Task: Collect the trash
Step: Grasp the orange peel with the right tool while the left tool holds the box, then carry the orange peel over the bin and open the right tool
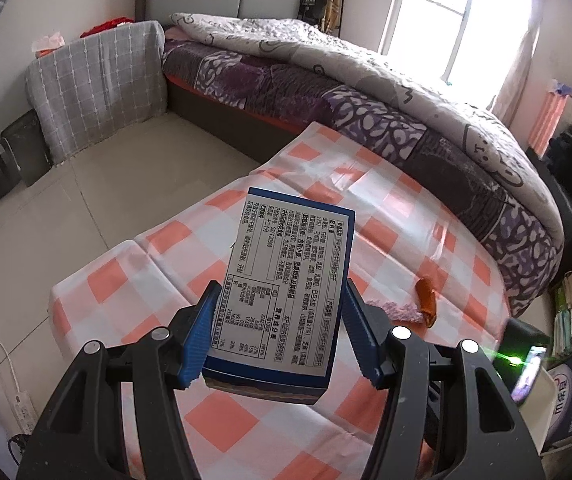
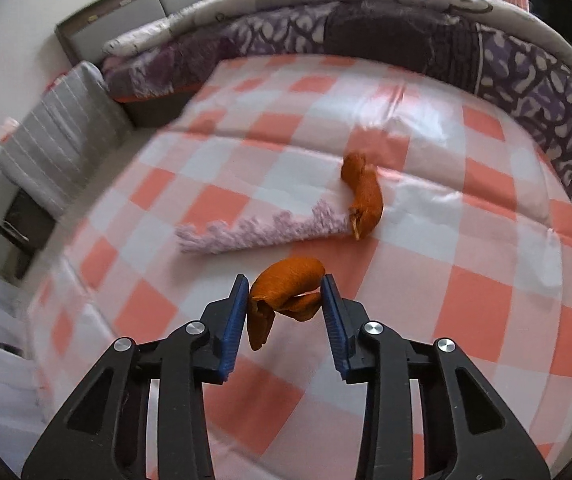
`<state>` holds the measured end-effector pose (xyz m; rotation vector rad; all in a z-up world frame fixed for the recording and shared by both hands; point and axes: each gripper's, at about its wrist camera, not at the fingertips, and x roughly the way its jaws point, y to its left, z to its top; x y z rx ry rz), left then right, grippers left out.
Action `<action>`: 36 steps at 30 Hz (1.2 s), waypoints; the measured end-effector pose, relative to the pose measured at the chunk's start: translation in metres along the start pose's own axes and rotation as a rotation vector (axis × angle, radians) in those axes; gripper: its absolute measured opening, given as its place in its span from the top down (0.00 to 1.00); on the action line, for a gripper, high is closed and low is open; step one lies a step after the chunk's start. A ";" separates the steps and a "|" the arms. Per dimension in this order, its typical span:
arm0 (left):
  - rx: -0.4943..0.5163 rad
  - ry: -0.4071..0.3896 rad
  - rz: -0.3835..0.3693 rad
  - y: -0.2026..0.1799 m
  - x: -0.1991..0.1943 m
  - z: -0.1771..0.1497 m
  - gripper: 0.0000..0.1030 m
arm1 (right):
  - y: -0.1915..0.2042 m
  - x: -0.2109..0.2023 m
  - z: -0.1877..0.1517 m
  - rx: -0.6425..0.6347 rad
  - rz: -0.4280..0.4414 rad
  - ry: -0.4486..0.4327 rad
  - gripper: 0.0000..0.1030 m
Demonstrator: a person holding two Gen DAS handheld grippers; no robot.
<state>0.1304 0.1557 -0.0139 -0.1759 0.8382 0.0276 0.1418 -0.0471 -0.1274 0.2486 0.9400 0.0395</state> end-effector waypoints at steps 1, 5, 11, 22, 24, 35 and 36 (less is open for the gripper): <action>0.001 -0.004 -0.002 -0.001 -0.001 0.000 0.43 | 0.001 -0.008 0.002 -0.003 0.007 -0.015 0.67; 0.005 -0.023 -0.010 -0.009 -0.007 0.000 0.43 | -0.001 -0.036 0.007 -0.008 0.029 -0.062 0.70; 0.033 -0.048 -0.013 -0.025 -0.012 -0.001 0.43 | -0.009 -0.072 0.009 -0.052 0.011 -0.126 0.72; 0.092 -0.063 -0.043 -0.062 -0.016 -0.010 0.43 | -0.034 -0.116 0.009 -0.083 -0.054 -0.200 0.72; 0.108 -0.064 -0.051 -0.073 -0.017 -0.012 0.43 | -0.040 -0.122 0.008 -0.085 -0.068 -0.209 0.72; 0.201 -0.068 -0.093 -0.128 -0.019 -0.031 0.43 | -0.088 -0.150 0.004 -0.042 -0.149 -0.225 0.72; 0.219 -0.069 -0.095 -0.136 -0.019 -0.034 0.43 | -0.092 -0.152 0.004 -0.037 -0.155 -0.226 0.72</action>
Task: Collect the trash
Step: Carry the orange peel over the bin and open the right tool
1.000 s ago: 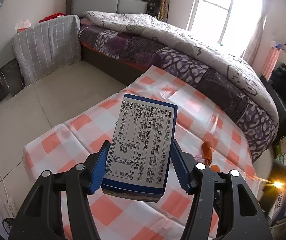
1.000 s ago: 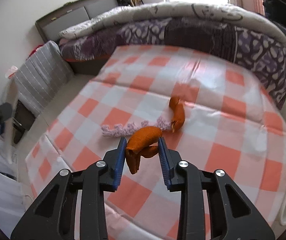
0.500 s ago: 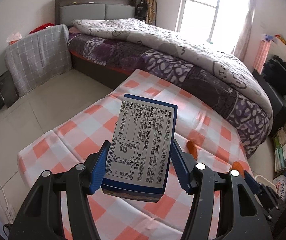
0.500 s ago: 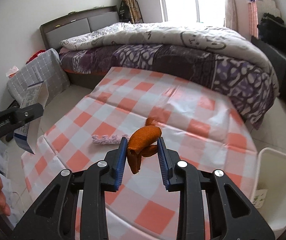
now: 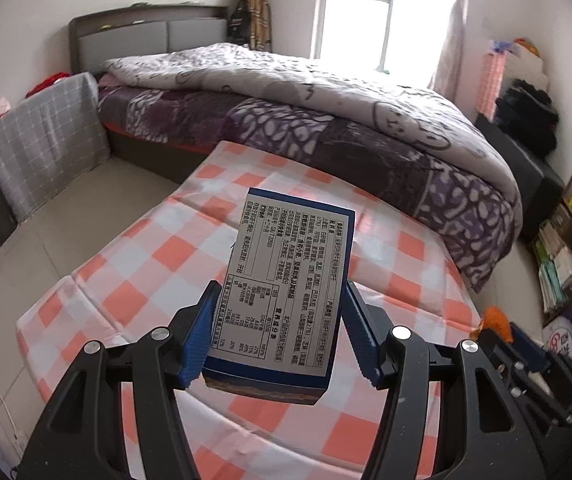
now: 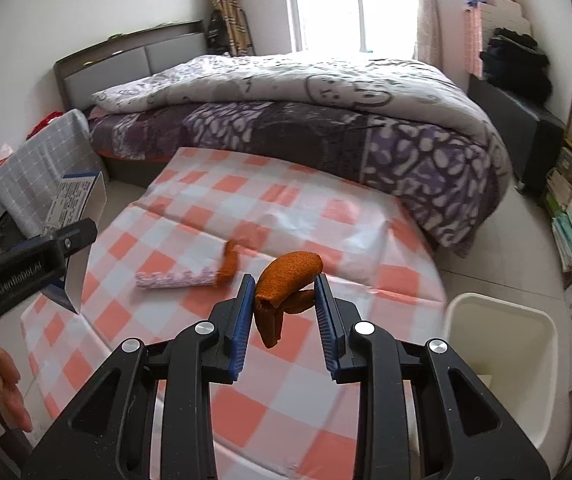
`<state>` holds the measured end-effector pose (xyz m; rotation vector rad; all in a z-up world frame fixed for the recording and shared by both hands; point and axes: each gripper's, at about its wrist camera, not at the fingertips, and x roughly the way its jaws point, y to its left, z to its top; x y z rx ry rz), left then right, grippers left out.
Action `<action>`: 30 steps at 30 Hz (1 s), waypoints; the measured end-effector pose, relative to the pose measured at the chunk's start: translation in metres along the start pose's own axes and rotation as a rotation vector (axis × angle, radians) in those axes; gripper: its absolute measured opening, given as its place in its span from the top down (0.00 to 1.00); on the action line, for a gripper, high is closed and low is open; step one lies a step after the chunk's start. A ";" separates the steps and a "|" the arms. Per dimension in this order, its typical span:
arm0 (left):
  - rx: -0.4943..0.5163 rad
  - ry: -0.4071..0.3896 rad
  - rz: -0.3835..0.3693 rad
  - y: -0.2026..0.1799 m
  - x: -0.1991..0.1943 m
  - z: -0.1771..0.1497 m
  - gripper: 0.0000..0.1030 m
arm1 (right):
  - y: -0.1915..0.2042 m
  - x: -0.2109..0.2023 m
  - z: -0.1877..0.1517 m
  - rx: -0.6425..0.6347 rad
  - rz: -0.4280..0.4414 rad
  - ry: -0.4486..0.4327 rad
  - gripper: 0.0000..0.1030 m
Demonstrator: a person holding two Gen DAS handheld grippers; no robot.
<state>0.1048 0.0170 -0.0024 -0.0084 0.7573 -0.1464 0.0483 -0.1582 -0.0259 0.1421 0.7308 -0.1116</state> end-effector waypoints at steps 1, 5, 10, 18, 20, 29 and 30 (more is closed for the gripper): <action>0.009 0.001 -0.002 -0.004 0.001 -0.001 0.43 | -0.005 -0.001 0.000 0.006 -0.009 0.000 0.72; 0.050 0.003 -0.014 -0.026 0.003 -0.006 0.43 | -0.028 -0.008 0.000 0.037 -0.047 0.002 0.72; 0.090 0.008 -0.029 -0.047 0.005 -0.012 0.43 | -0.055 -0.013 -0.002 0.075 -0.092 0.012 0.72; 0.155 0.012 -0.053 -0.084 0.009 -0.023 0.43 | -0.104 -0.019 -0.009 0.147 -0.187 0.046 0.72; 0.170 0.013 -0.062 -0.092 0.010 -0.025 0.43 | -0.116 -0.020 -0.011 0.167 -0.208 0.057 0.72; 0.258 0.019 -0.120 -0.144 0.010 -0.043 0.43 | -0.169 -0.027 -0.022 0.252 -0.284 0.102 0.72; 0.270 0.020 -0.132 -0.152 0.009 -0.045 0.43 | -0.175 -0.029 -0.024 0.262 -0.291 0.105 0.72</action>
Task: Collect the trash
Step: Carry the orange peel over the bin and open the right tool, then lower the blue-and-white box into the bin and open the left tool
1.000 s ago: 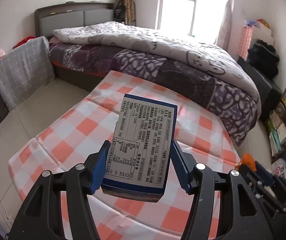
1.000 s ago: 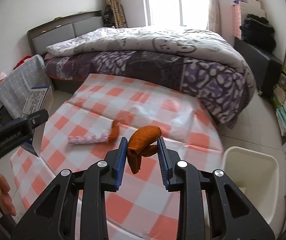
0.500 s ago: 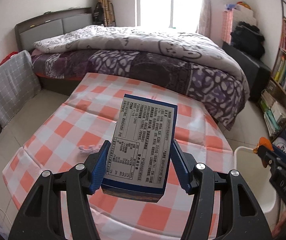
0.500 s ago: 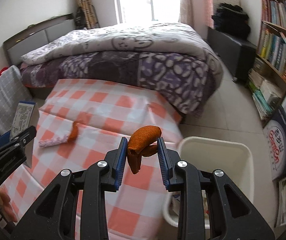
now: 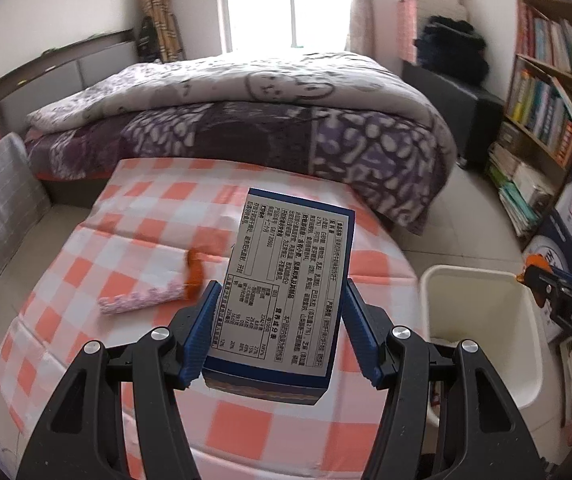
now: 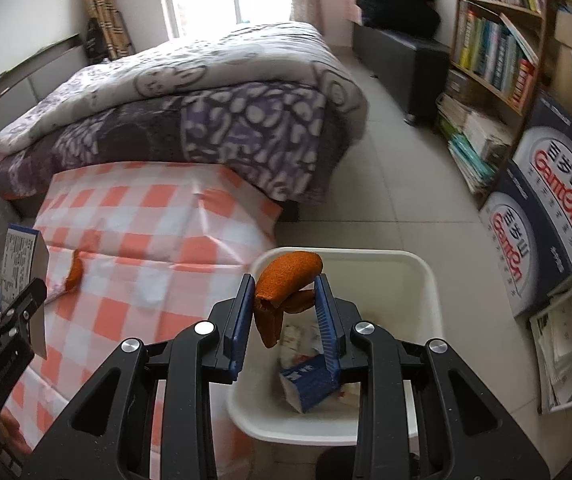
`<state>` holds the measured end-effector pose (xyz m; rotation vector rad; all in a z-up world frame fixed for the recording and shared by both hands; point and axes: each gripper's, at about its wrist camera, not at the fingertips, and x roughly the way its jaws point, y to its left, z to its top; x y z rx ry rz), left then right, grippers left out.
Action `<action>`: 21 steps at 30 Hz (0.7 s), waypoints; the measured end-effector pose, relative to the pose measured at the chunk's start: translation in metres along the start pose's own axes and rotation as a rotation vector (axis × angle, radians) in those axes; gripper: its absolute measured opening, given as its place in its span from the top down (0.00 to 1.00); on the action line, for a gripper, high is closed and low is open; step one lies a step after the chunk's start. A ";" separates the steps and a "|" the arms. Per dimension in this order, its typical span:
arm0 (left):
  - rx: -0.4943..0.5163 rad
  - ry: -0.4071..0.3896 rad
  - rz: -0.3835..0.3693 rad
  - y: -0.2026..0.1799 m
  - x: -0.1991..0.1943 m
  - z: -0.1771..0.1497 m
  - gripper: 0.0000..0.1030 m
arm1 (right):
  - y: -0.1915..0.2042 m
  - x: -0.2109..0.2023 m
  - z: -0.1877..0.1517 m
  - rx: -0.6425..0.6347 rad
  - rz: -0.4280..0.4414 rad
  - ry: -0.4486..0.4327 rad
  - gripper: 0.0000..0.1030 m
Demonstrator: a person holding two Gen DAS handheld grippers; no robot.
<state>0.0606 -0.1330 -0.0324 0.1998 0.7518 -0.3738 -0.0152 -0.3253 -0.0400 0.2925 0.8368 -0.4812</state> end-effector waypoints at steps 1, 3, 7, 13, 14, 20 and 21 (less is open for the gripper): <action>0.007 -0.001 -0.007 -0.005 0.000 0.000 0.43 | -0.007 0.001 0.000 0.011 -0.008 0.002 0.72; 0.025 -0.001 -0.022 -0.018 0.000 -0.001 0.43 | -0.019 0.001 0.001 0.032 -0.023 0.007 0.71; 0.062 0.002 -0.050 -0.043 0.002 -0.005 0.43 | -0.039 0.002 0.000 0.062 -0.045 0.020 0.70; 0.095 0.011 -0.095 -0.072 0.007 -0.007 0.43 | -0.062 0.000 -0.001 0.100 -0.082 0.019 0.51; 0.097 0.014 -0.101 -0.075 0.007 -0.007 0.43 | -0.066 -0.001 -0.002 0.111 -0.094 0.016 0.43; 0.122 0.029 -0.150 -0.102 0.012 -0.011 0.43 | -0.102 -0.008 -0.001 0.210 -0.174 -0.005 0.21; 0.123 0.033 -0.158 -0.105 0.013 -0.011 0.43 | -0.107 -0.009 -0.002 0.226 -0.183 -0.006 0.19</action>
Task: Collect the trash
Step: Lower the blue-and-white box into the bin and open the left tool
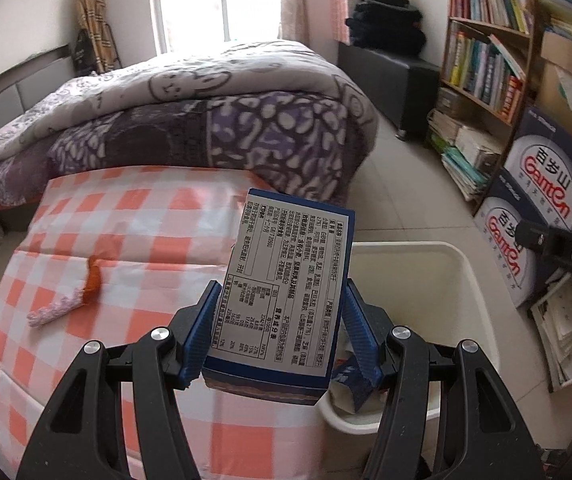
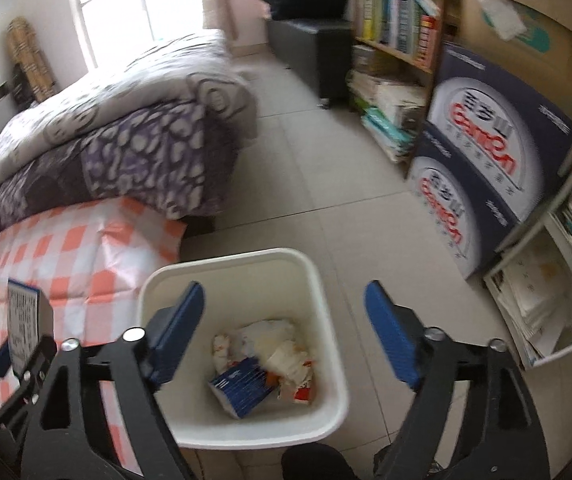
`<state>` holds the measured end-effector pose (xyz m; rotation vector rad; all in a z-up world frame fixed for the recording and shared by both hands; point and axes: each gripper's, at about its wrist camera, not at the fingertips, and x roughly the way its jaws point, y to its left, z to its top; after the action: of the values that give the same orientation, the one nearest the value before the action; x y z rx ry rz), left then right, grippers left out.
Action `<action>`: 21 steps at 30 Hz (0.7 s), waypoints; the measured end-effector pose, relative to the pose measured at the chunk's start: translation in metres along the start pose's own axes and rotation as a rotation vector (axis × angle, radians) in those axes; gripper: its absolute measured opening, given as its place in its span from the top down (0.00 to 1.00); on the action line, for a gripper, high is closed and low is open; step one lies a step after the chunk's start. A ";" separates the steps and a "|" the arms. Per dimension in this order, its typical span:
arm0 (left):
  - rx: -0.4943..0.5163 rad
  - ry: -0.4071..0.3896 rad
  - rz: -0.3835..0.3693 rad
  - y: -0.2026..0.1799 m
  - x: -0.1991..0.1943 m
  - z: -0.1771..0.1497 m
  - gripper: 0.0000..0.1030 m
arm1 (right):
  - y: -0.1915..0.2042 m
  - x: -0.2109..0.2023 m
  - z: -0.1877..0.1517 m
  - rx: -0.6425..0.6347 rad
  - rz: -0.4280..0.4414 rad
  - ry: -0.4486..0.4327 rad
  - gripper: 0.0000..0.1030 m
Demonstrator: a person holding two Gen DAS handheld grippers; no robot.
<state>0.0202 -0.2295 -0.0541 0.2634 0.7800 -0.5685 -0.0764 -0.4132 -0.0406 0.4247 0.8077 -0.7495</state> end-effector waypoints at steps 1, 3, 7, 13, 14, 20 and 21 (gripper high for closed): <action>0.000 0.007 -0.014 -0.003 0.002 0.000 0.42 | -0.007 0.000 0.002 0.029 -0.006 0.001 0.18; 0.000 0.023 -0.044 -0.011 0.006 0.000 0.42 | -0.015 -0.001 0.004 0.065 -0.012 0.003 0.16; 0.025 0.048 -0.087 -0.031 0.016 -0.003 0.42 | -0.026 -0.007 0.009 0.118 -0.027 -0.015 0.11; 0.038 0.077 -0.172 -0.045 0.025 -0.008 0.17 | -0.032 -0.011 0.013 0.169 -0.033 -0.026 0.08; 0.040 0.073 -0.167 -0.044 0.026 -0.007 0.17 | -0.032 -0.011 0.014 0.174 -0.031 -0.025 0.08; 0.018 0.081 -0.019 -0.001 0.043 0.006 0.17 | -0.018 -0.008 0.012 0.169 0.011 0.006 0.07; 0.002 0.088 0.011 0.011 0.048 0.008 0.17 | -0.015 -0.009 0.012 0.162 0.016 0.007 0.07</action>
<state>0.0587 -0.2426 -0.0831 0.2962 0.8620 -0.5499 -0.0854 -0.4263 -0.0273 0.5783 0.7515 -0.8022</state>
